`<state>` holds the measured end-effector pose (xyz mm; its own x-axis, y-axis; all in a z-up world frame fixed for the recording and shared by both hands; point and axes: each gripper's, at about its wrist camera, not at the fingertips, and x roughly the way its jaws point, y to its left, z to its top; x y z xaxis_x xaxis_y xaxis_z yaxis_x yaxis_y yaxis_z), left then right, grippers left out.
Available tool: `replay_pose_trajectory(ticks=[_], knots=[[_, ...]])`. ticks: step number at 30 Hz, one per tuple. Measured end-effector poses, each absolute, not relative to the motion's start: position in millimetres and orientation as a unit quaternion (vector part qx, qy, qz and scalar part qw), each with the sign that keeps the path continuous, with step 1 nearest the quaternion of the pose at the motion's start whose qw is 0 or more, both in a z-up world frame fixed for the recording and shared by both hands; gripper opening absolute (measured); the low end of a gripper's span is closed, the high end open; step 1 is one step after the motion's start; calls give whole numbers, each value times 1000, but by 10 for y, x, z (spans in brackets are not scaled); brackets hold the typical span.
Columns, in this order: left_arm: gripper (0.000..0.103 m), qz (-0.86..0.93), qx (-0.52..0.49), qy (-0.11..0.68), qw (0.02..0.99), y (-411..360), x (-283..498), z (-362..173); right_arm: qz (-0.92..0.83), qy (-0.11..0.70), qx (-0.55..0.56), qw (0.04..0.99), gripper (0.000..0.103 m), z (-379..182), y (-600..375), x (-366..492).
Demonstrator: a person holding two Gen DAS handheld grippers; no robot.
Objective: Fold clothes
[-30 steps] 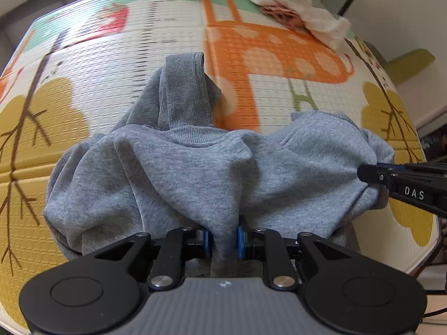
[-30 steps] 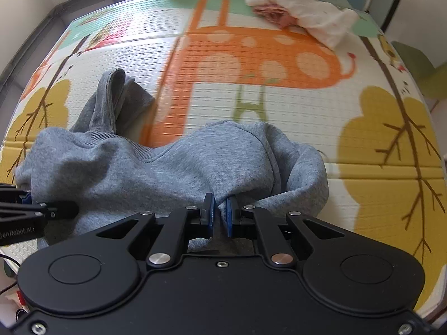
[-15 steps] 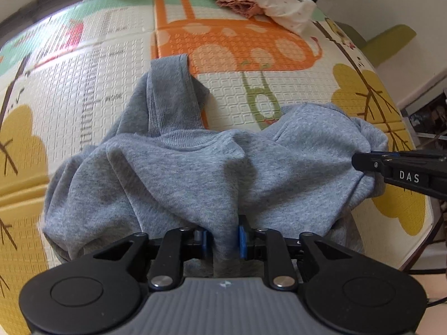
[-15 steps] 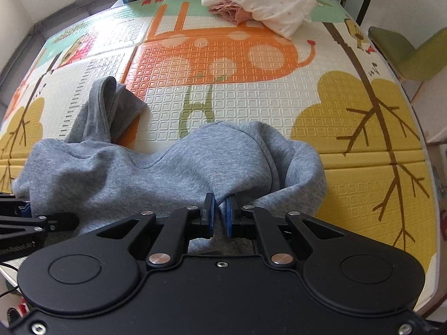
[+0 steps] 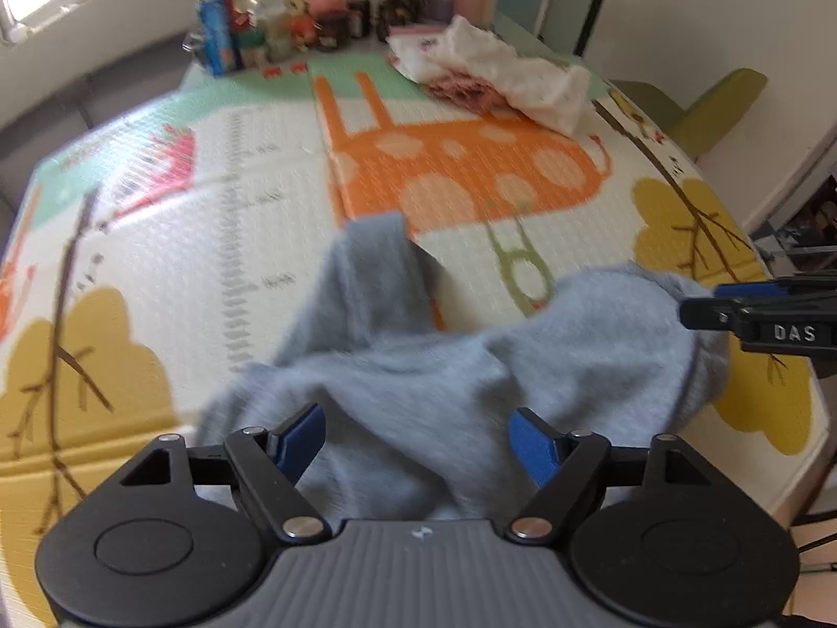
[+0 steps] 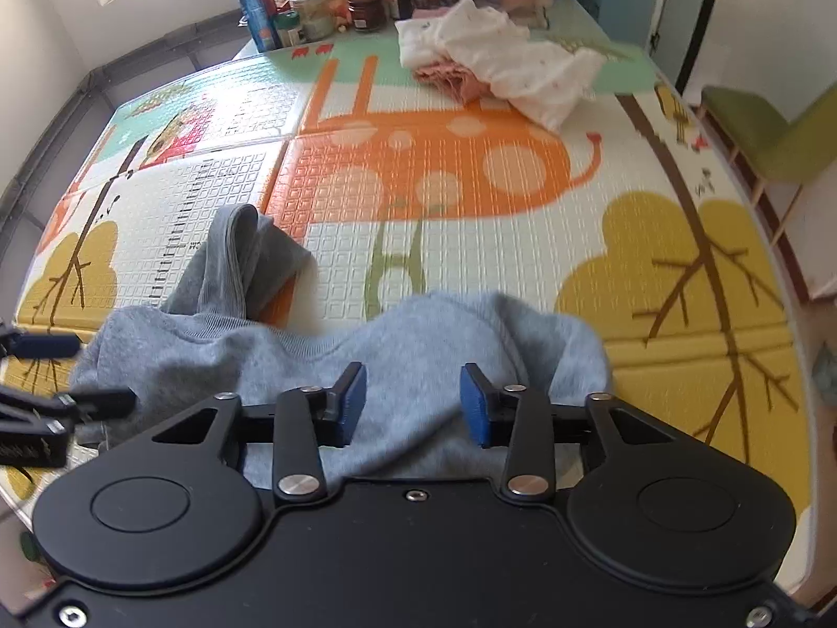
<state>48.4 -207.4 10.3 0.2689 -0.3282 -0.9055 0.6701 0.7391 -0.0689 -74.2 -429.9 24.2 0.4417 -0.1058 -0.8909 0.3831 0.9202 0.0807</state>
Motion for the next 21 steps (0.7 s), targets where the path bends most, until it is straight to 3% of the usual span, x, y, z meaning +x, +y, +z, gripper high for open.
replay_pose_trajectory(ticks=[21], knots=[[82,-304,142,559,758,-1780,1239,-427,-168,567,95,801,55,-354,-4764,-294]])
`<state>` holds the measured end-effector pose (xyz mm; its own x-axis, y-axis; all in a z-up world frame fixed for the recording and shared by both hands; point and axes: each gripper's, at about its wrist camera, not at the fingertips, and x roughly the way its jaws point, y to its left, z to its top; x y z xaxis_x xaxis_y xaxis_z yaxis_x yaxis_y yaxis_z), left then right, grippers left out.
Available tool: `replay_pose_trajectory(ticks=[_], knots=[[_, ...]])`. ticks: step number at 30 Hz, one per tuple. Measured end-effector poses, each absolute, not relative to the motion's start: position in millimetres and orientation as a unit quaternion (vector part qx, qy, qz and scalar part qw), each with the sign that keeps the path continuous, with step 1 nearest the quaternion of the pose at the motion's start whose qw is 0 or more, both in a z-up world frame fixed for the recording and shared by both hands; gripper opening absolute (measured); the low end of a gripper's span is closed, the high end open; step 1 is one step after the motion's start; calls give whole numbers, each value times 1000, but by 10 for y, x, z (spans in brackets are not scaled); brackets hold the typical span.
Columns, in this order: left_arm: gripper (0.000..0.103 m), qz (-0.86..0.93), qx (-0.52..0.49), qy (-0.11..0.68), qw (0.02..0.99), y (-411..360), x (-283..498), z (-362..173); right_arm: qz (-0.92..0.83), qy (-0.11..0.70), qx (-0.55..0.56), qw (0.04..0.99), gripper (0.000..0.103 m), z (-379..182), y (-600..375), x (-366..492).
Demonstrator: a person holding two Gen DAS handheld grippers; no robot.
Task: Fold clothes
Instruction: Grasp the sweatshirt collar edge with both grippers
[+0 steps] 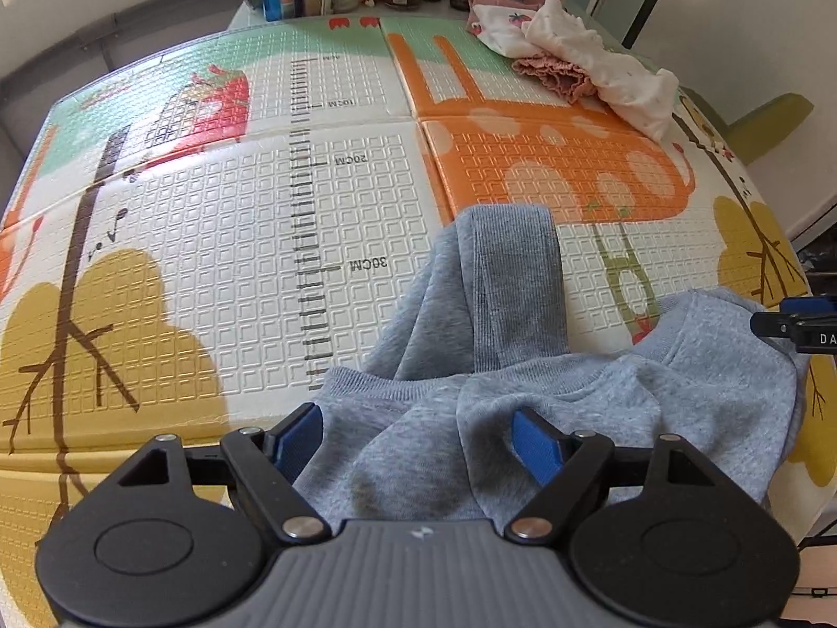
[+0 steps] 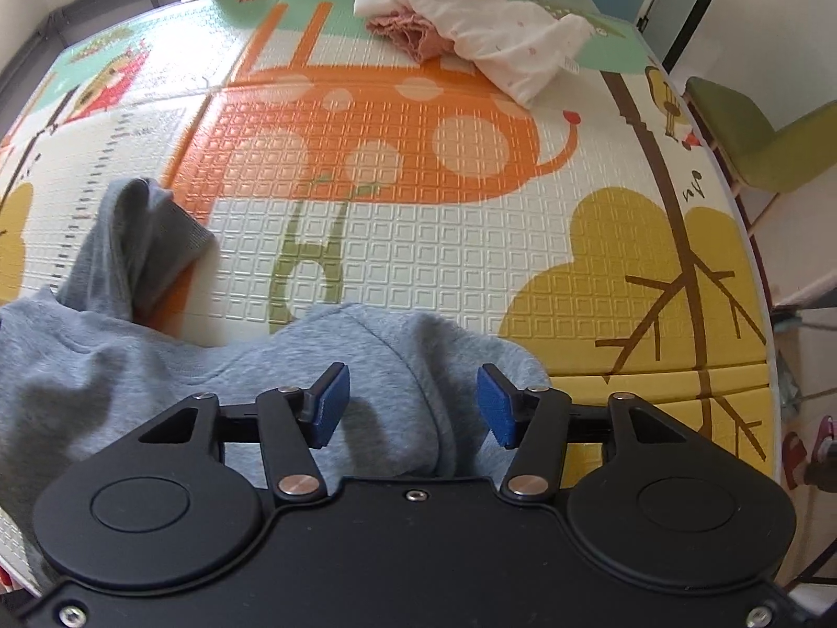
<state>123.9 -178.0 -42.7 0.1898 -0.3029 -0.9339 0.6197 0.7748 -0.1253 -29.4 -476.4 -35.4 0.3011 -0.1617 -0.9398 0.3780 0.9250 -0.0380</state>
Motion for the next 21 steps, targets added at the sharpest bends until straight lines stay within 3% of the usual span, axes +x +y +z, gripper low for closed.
replay_pose_trajectory(ticks=[14,16,20,21], knots=[[81,-328,142,597,718,-1937,1276,-784,-134,592,95,789,62,-648,-4800,-53],[77,-329,143,599,716,-1930,1242,-815,-129,597,97,786,62,-707,-4791,-46],[51,-333,168,596,711,-1962,1123,-854,-122,604,101,781,61,-816,-4777,-56],[45,-334,174,595,710,-1970,1093,-864,-120,601,102,783,56,-826,-4770,-68]])
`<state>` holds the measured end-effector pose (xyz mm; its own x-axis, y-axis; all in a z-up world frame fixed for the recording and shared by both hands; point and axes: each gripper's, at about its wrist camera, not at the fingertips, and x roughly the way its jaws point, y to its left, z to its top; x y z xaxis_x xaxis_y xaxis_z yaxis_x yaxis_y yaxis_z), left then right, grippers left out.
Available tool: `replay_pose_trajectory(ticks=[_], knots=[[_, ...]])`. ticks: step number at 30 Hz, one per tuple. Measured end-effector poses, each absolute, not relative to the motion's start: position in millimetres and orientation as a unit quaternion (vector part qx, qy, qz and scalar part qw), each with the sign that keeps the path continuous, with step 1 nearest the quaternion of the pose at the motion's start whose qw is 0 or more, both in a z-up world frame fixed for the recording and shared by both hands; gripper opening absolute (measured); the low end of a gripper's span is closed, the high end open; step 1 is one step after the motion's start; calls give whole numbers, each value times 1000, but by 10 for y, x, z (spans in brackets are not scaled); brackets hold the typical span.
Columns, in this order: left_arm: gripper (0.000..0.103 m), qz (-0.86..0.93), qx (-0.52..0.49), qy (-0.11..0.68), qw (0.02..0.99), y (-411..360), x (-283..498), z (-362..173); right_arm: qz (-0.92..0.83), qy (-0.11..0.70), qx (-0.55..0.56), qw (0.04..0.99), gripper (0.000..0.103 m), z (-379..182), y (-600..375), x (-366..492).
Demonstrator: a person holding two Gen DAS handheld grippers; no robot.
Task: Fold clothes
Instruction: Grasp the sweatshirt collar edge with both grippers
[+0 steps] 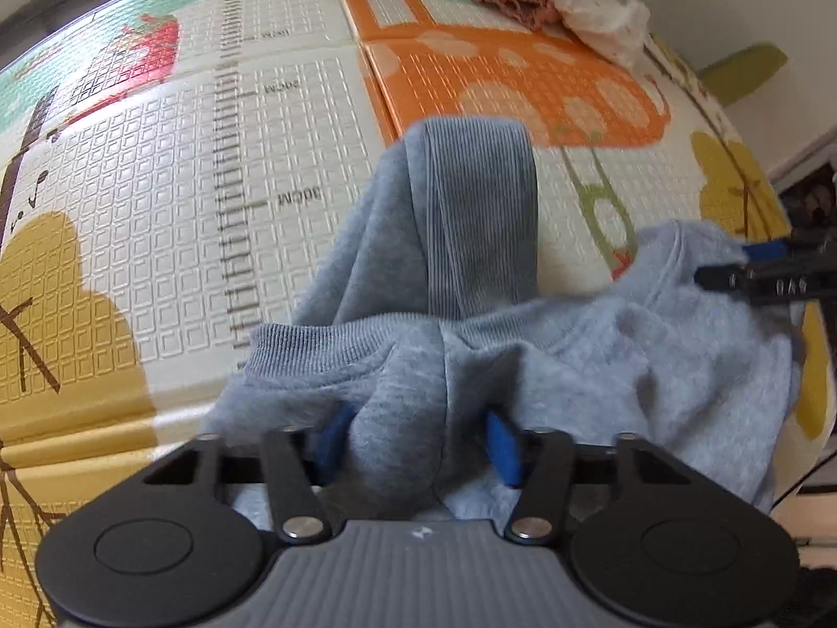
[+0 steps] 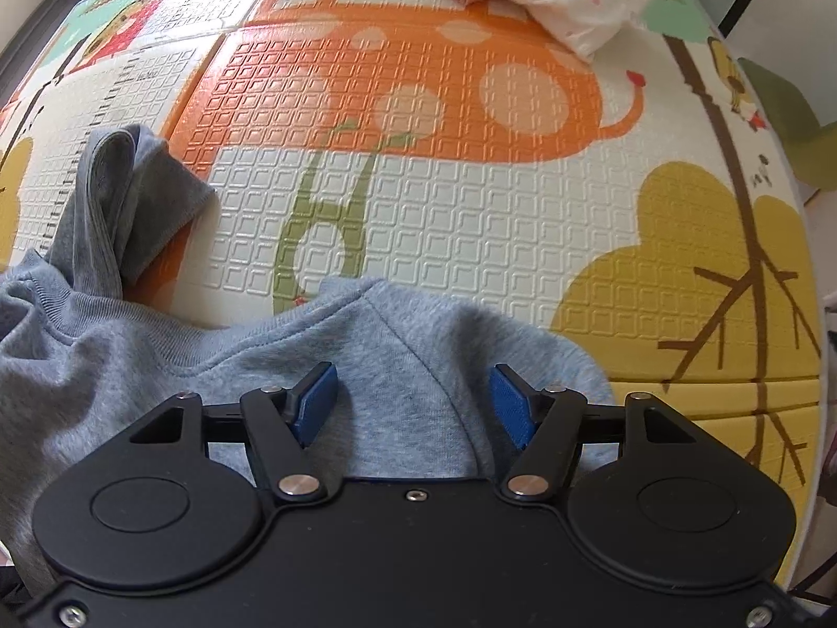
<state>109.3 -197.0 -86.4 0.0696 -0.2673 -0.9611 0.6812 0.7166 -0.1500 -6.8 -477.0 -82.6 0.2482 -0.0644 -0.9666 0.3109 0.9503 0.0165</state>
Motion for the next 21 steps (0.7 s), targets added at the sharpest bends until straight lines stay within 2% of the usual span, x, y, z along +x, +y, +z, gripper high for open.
replay_pose_trajectory(ticks=[1,3,6,8,12,21], knots=[[44,-333,180,593,710,-1976,1070,-872,-117,599,104,785,52,-834,-4764,-78],[39,-331,183,591,712,-1977,1049,-866,-117,599,111,785,30,-844,-4759,-92],[30,-328,180,590,716,-1954,1056,-800,-120,594,114,787,17,-812,-4741,-117],[25,-326,173,590,718,-1926,1069,-741,-121,588,113,792,12,-764,-4720,-140],[16,-325,160,587,724,-1883,1085,-625,-118,569,110,806,9,-569,-4678,-217],[14,-337,157,543,753,-1838,981,-186,-124,516,118,839,8,-21,-4654,-417]])
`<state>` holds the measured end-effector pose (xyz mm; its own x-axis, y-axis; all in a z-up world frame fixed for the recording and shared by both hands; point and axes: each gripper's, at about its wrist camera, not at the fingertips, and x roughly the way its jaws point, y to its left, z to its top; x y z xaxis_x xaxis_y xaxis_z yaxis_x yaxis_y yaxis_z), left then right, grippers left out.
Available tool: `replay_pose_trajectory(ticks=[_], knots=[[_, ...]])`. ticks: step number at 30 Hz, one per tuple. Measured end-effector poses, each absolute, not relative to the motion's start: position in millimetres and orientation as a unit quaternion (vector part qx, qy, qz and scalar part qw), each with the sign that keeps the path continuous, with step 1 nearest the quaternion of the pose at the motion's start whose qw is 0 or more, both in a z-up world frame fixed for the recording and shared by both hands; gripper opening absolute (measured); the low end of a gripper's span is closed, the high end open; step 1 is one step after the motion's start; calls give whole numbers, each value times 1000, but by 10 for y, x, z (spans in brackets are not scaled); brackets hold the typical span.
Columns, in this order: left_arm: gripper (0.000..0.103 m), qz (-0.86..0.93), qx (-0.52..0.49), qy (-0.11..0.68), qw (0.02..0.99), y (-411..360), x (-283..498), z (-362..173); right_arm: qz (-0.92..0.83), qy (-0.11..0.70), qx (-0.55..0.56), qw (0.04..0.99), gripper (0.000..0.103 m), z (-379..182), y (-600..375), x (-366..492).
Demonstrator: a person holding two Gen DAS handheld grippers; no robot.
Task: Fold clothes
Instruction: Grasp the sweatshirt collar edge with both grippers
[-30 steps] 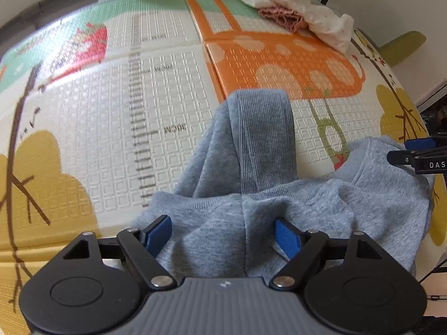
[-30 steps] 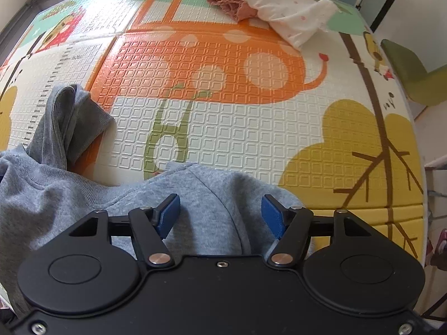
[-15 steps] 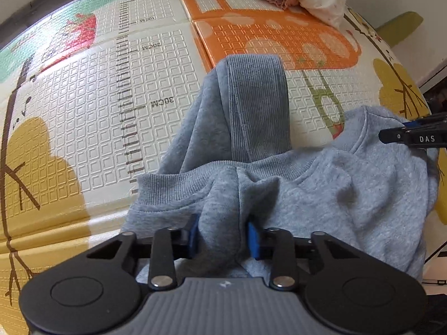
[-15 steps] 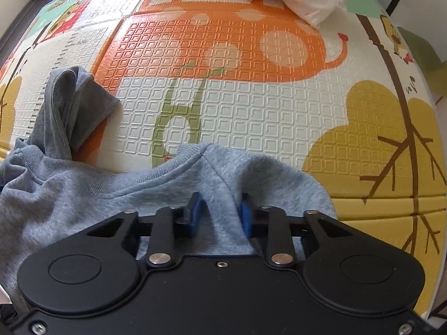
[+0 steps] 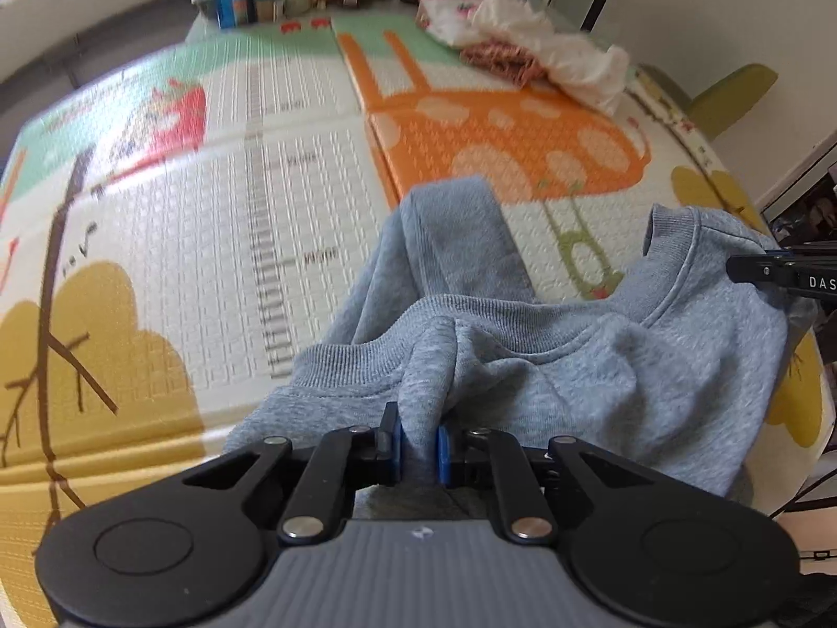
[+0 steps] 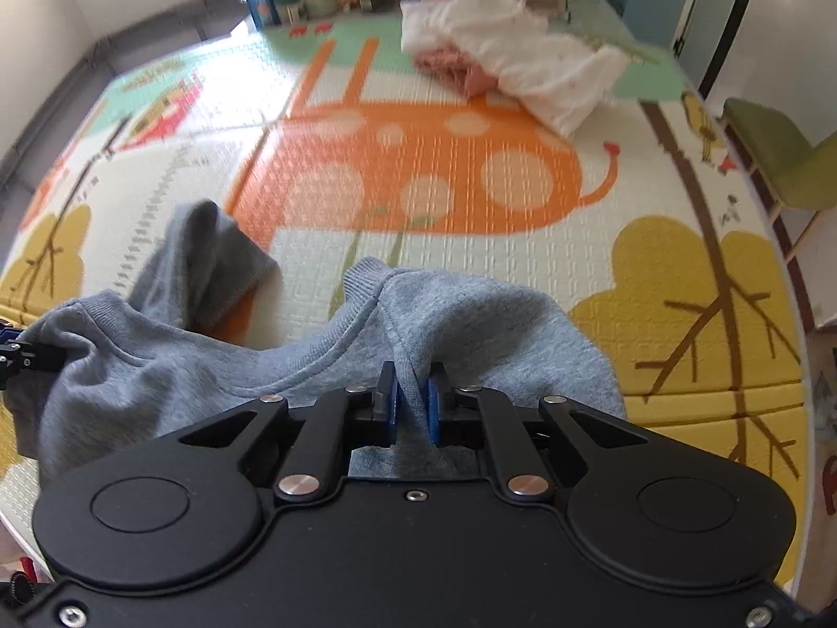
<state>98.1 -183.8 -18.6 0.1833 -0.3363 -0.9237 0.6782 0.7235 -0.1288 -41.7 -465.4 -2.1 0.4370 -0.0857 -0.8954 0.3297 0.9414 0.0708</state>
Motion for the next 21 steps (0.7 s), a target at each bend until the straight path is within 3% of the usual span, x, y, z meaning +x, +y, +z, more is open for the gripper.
replay_pose_trajectory(ticks=[13,21], knots=[[13,-334,156,463,806,-2035,1118,502,-145,431,104,885,8,804,-4659,-429],[13,-317,159,442,824,-2318,1537,655,-168,400,95,896,8,1075,-4812,-148]])
